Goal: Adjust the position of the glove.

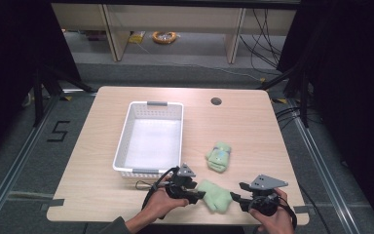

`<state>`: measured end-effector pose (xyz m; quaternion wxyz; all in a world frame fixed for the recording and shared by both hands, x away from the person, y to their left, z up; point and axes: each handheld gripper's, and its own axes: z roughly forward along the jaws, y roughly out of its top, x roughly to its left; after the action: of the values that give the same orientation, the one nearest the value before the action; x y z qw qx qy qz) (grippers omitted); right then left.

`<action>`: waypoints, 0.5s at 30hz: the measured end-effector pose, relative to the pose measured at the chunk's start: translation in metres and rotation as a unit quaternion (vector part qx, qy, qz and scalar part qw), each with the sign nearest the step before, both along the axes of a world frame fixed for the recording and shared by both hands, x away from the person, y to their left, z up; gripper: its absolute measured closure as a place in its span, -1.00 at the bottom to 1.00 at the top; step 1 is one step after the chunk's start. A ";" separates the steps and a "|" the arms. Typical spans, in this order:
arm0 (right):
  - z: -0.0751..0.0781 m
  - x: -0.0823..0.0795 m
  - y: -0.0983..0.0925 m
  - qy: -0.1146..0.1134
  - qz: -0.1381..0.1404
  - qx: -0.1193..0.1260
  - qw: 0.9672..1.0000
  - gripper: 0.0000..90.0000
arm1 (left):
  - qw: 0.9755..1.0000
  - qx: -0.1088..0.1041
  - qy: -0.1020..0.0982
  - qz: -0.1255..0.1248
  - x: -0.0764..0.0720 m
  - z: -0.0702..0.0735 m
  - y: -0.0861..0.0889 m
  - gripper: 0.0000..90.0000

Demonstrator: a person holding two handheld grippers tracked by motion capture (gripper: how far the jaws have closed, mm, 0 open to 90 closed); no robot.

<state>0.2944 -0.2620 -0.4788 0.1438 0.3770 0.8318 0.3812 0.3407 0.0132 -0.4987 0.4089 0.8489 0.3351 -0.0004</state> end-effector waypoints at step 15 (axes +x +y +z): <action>-0.010 0.006 0.014 0.028 0.006 -0.009 1.000 0.16 | 1.000 0.008 0.018 0.009 0.007 -0.007 -0.009 0.18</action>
<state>0.3008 -0.2480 -0.4889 0.1218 0.3807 0.8412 0.3642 0.3475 0.0038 -0.5057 0.3960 0.8489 0.3499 -0.0092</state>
